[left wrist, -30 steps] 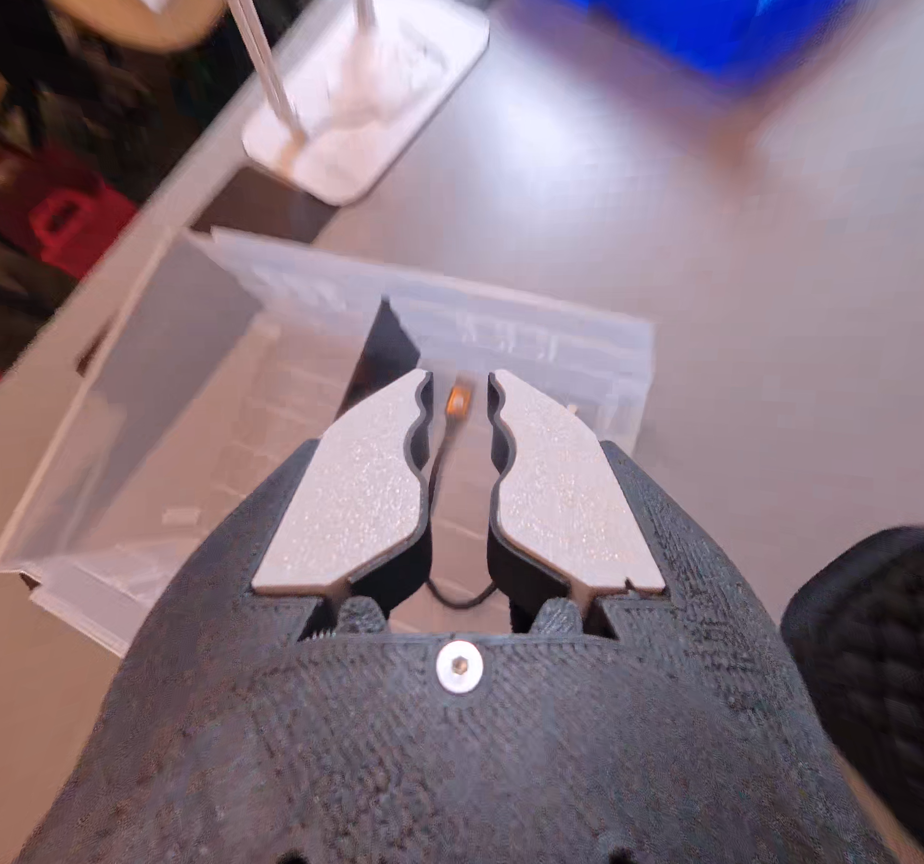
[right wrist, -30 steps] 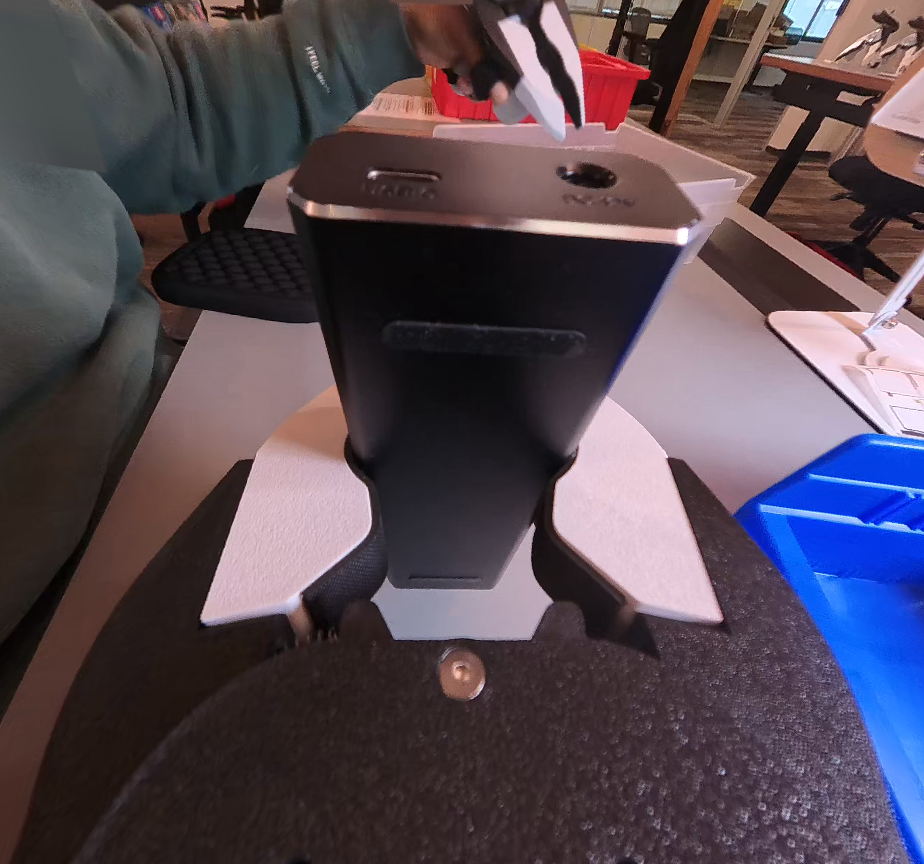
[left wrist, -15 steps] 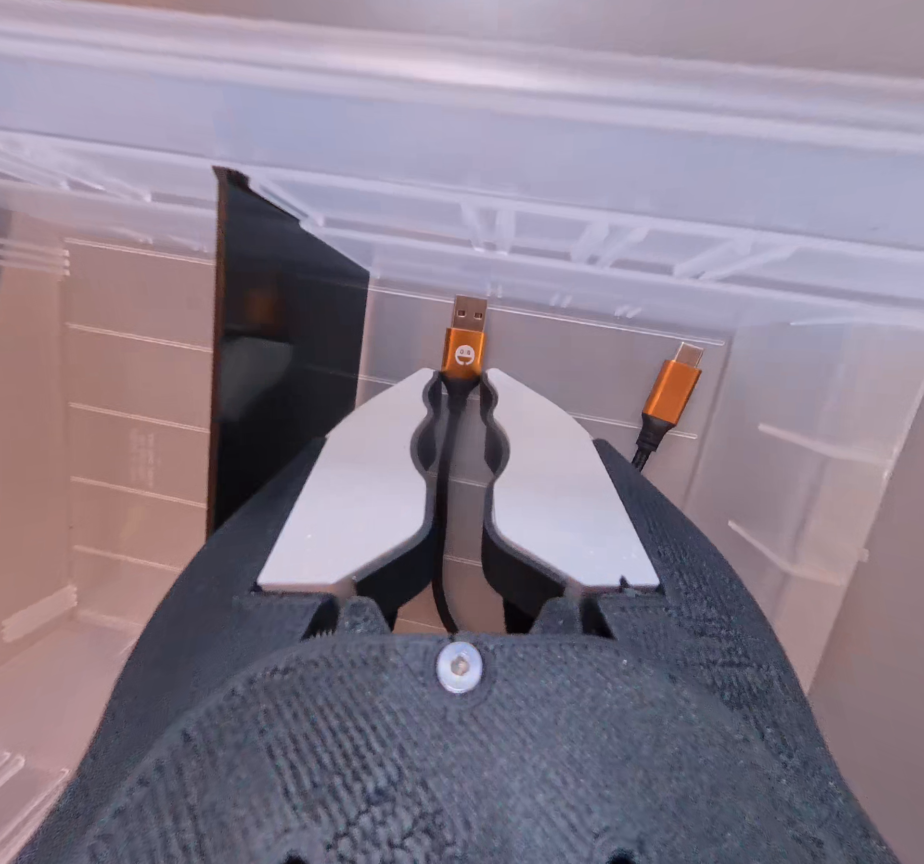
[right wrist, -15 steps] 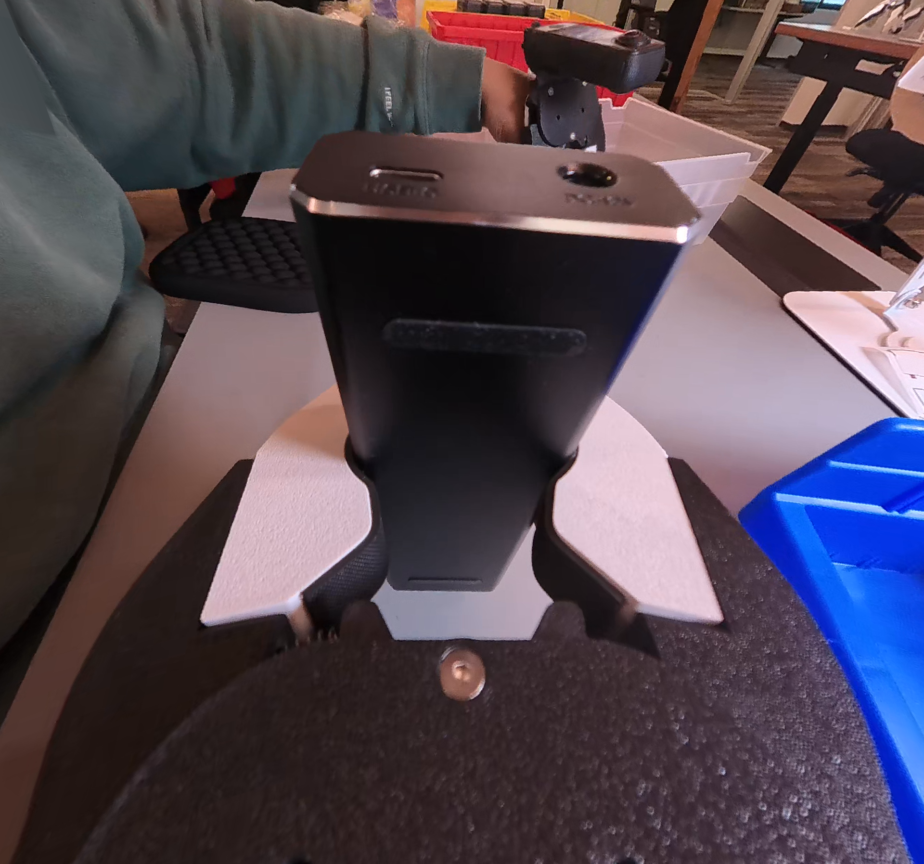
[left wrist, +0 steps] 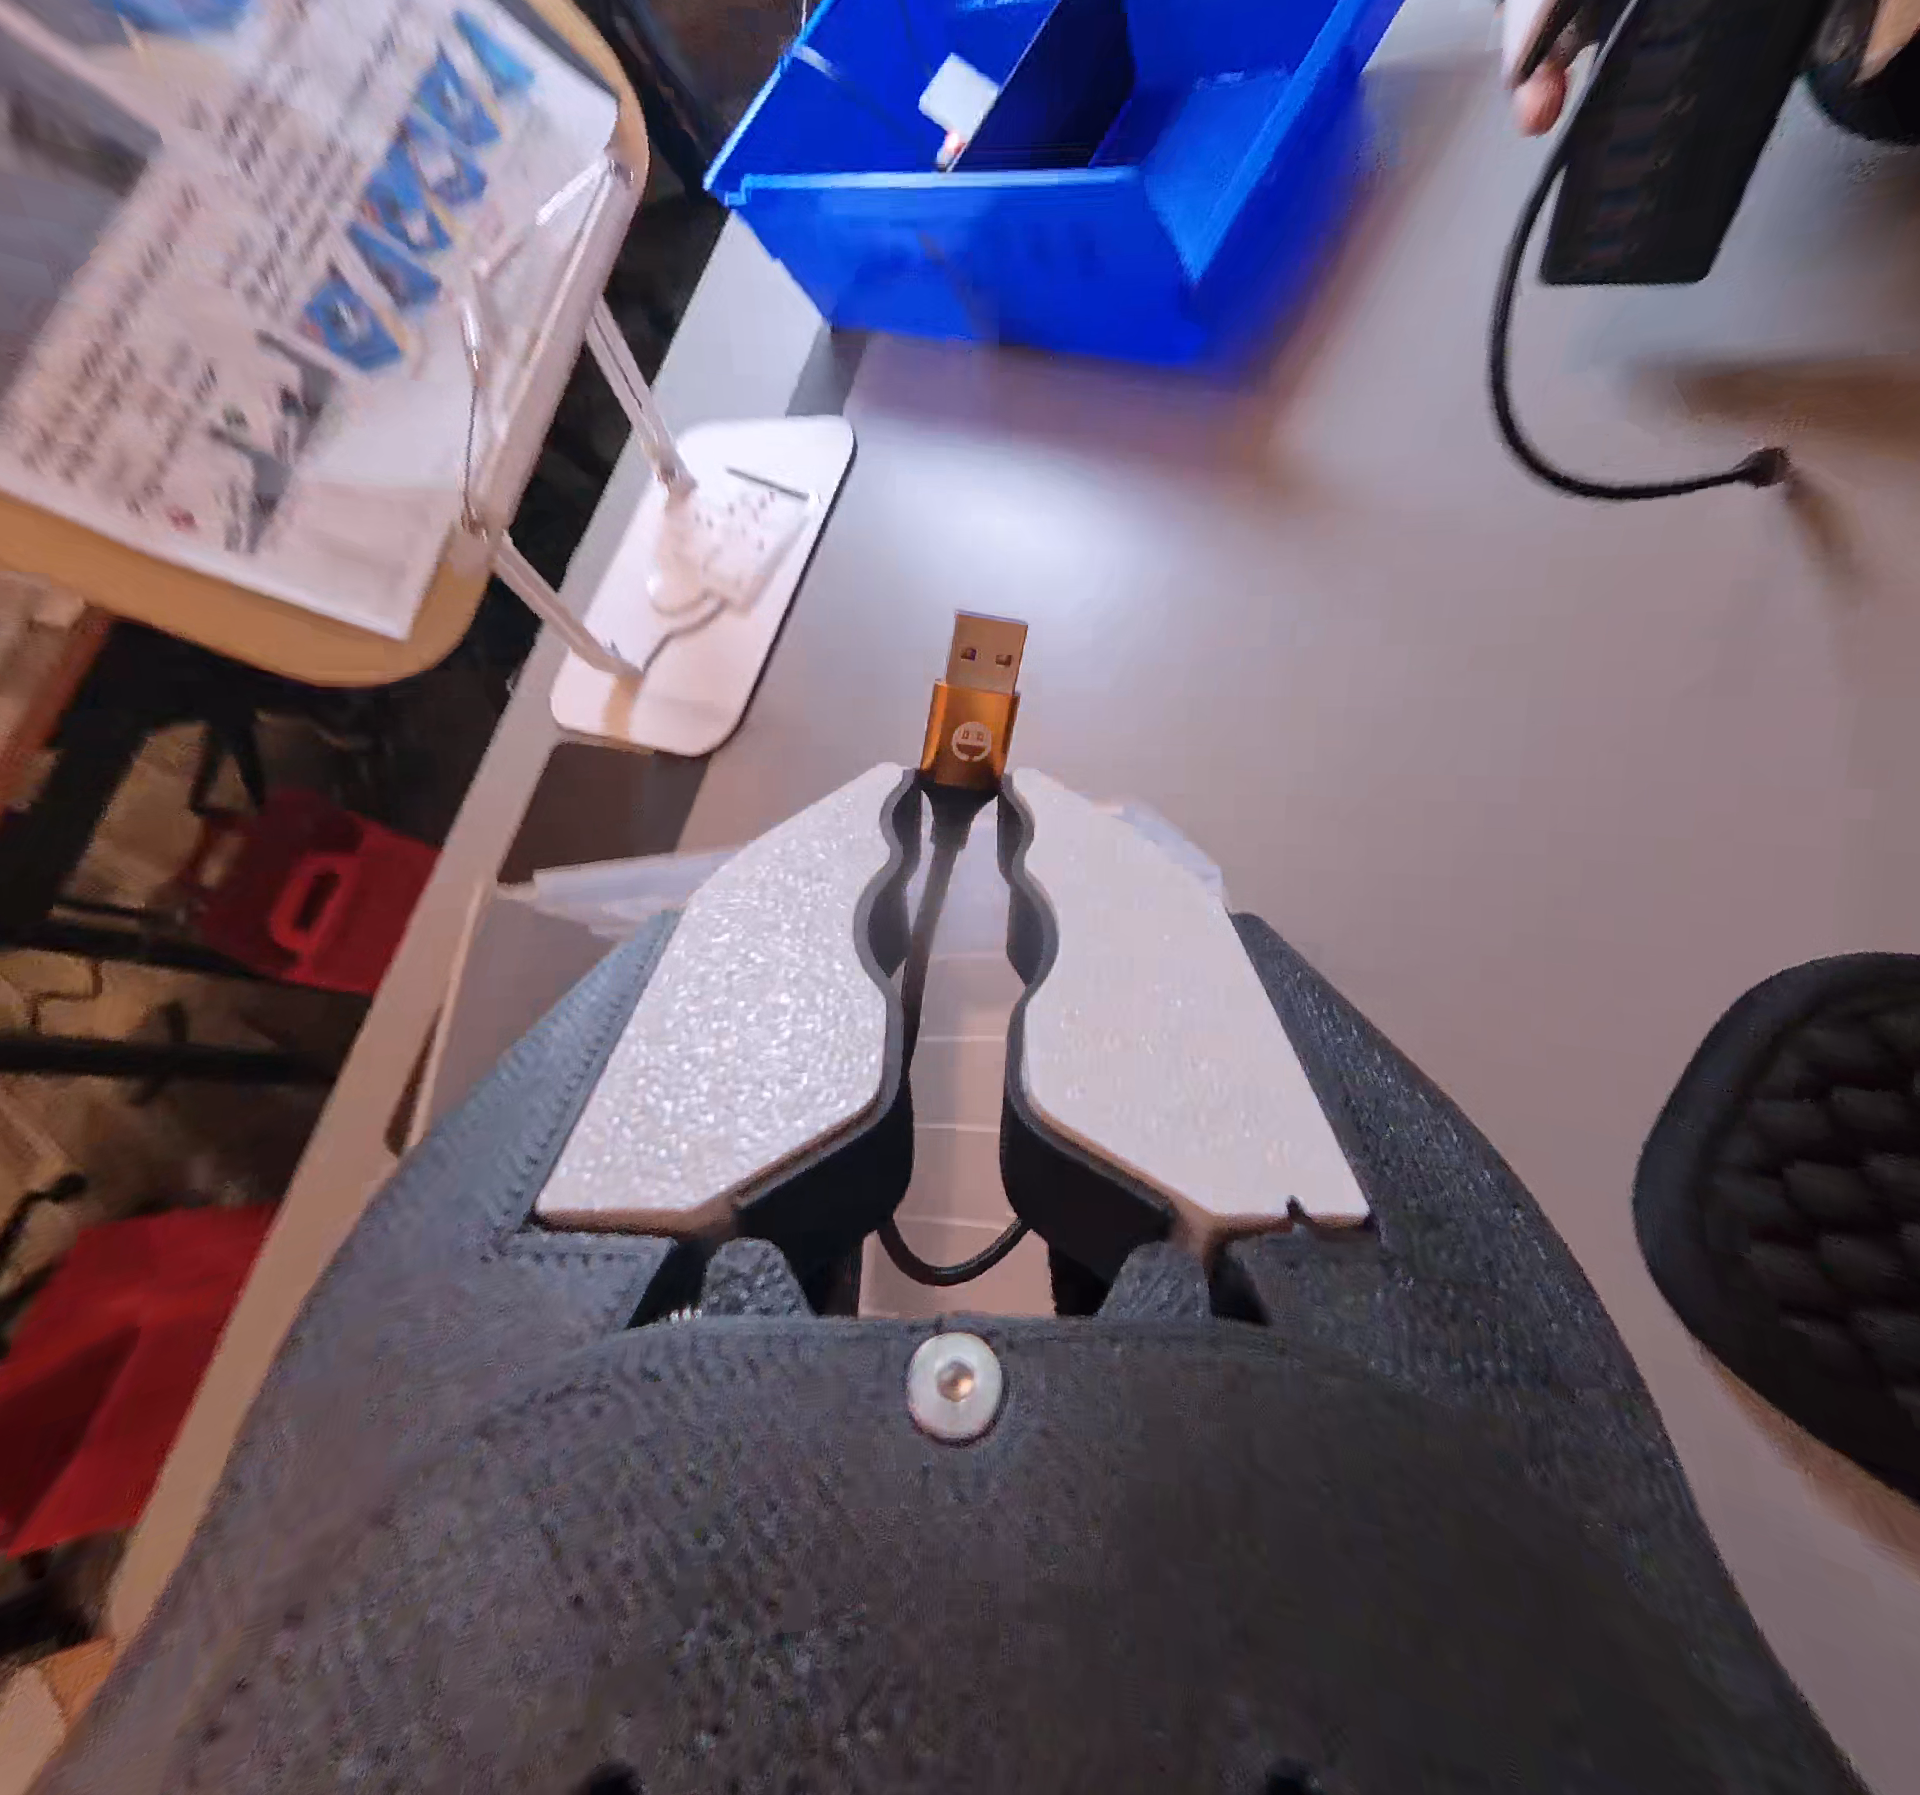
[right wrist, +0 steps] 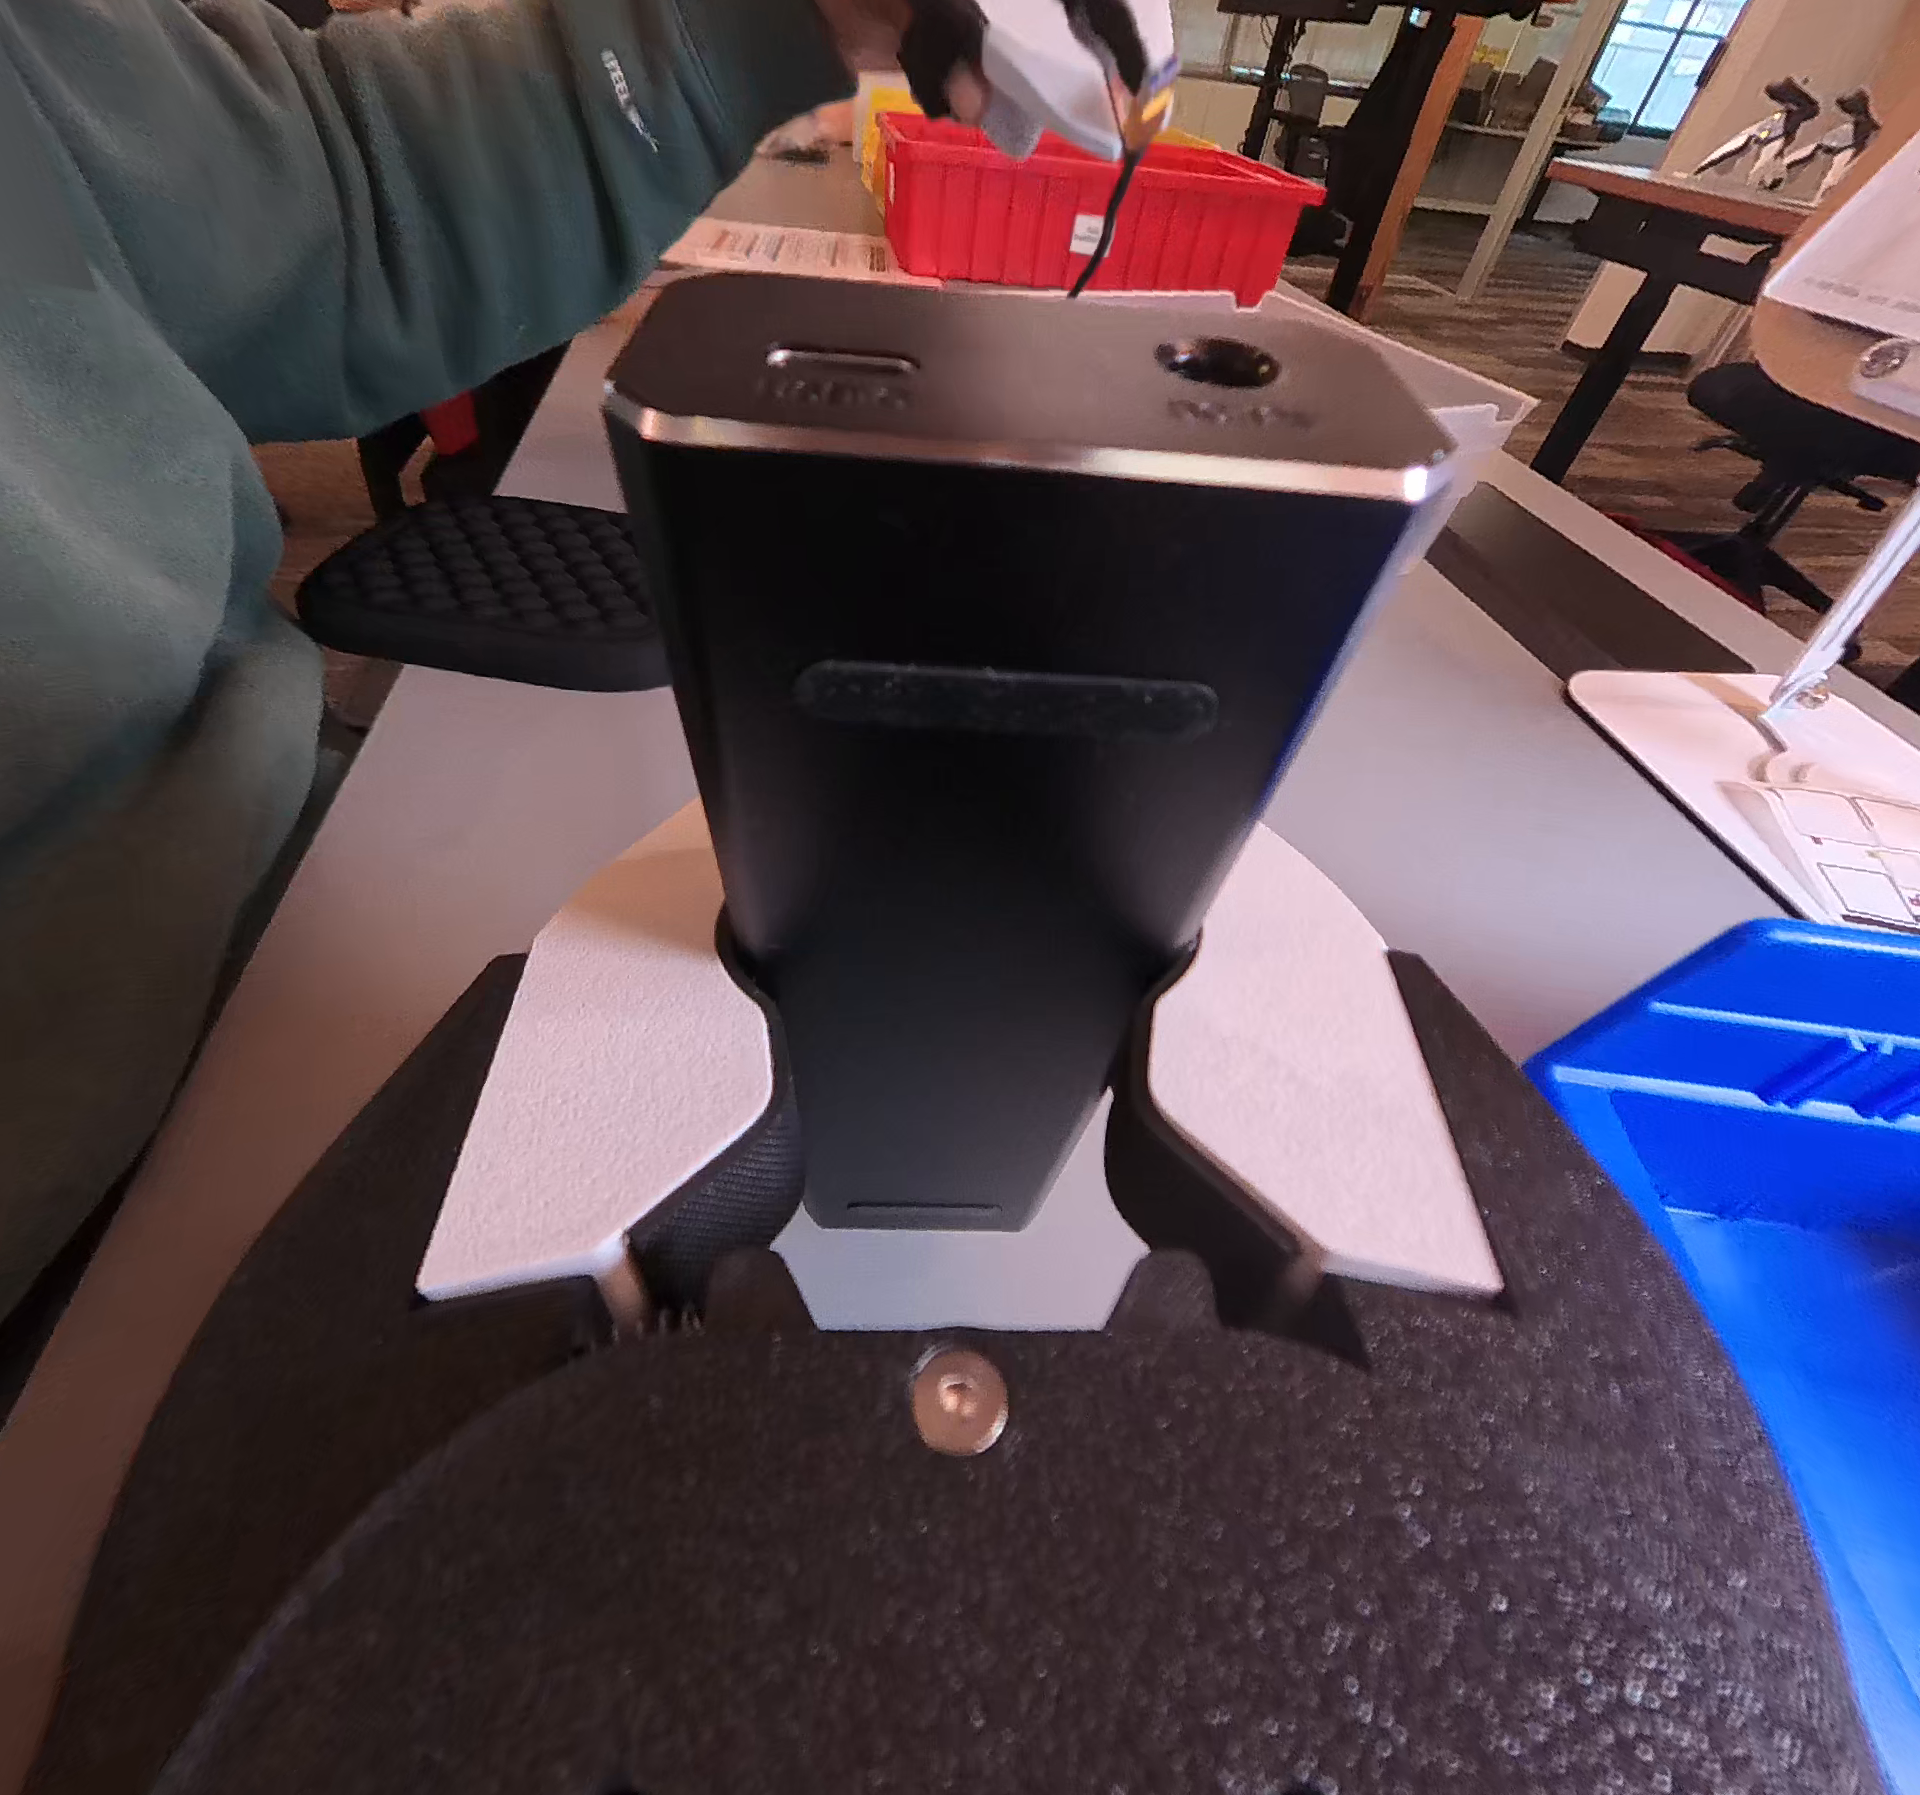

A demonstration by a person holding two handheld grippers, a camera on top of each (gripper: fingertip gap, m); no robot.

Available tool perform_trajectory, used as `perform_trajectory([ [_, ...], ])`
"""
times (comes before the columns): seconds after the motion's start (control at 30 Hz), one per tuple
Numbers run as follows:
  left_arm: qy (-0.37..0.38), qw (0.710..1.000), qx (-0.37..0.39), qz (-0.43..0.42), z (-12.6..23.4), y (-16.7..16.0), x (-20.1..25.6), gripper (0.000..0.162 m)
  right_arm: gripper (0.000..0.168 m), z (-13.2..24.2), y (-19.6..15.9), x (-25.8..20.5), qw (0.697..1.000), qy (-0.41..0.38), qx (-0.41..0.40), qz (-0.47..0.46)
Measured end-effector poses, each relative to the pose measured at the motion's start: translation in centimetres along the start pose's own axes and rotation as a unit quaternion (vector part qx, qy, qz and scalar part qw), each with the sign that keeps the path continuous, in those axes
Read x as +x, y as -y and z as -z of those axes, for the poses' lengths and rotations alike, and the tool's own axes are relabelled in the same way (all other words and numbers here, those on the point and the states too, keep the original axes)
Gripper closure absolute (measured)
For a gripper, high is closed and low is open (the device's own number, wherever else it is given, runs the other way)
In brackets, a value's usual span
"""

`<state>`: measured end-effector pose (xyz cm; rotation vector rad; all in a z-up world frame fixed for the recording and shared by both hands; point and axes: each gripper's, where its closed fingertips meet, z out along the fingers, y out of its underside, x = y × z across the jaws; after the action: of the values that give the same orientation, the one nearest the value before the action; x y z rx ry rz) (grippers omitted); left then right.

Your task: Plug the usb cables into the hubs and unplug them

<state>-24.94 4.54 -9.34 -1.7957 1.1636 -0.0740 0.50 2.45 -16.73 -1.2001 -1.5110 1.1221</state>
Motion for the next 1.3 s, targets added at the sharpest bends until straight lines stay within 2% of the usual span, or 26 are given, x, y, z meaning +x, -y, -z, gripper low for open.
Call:
perform_trajectory([
  [0.17, -0.057, 0.998, 0.027, -0.027, 1.1, 6.3, 4.6, 0.148, 0.096, 0.1, 0.9, -1.0, 1.0, 0.017, 0.023, 0.006],
  [0.33, -0.159, 0.985, 0.071, -0.009, -0.3, 11.0, 10.9, 0.148, 0.096, 0.5, 1.9, -2.6, 0.996, 0.066, 0.06, 0.003],
  [0.43, -0.19, 0.979, 0.078, 0.007, -2.2, 11.6, 13.0, 0.148, 0.092, 0.9, 2.4, -3.4, 0.993, 0.093, 0.077, -0.005],
  [0.57, -0.22, 0.973, 0.063, 0.039, -5.6, 10.1, 14.0, 0.148, 0.096, 1.3, 2.7, -3.9, 0.988, 0.121, 0.091, -0.02],
  [0.67, -0.254, 0.962, 0.072, 0.072, -7.1, 10.1, 15.0, 0.148, 0.096, 1.4, 2.7, -4.0, 0.986, 0.133, 0.095, -0.029],
  [0.8, -0.249, 0.962, 0.104, 0.051, -6.8, 12.5, 14.6, 0.148, 0.096, 1.7, 2.9, -4.0, 0.983, 0.143, 0.104, -0.043],
  [1.1, -0.187, 0.964, 0.188, 0.016, -2.2, 19.3, 10.5, 0.148, 0.096, 2.2, 3.2, -3.9, 0.98, 0.153, 0.118, -0.055],
  [1.2, -0.183, 0.965, 0.188, 0.015, -2.2, 19.5, 10.1, 0.148, 0.096, 2.2, 3.2, -3.9, 0.98, 0.151, 0.115, -0.052],
  [1.3, -0.182, 0.969, 0.165, 0.033, -4.0, 17.6, 9.7, 0.148, 0.096, 2.2, 3.2, -3.9, 0.981, 0.148, 0.113, -0.05],
])
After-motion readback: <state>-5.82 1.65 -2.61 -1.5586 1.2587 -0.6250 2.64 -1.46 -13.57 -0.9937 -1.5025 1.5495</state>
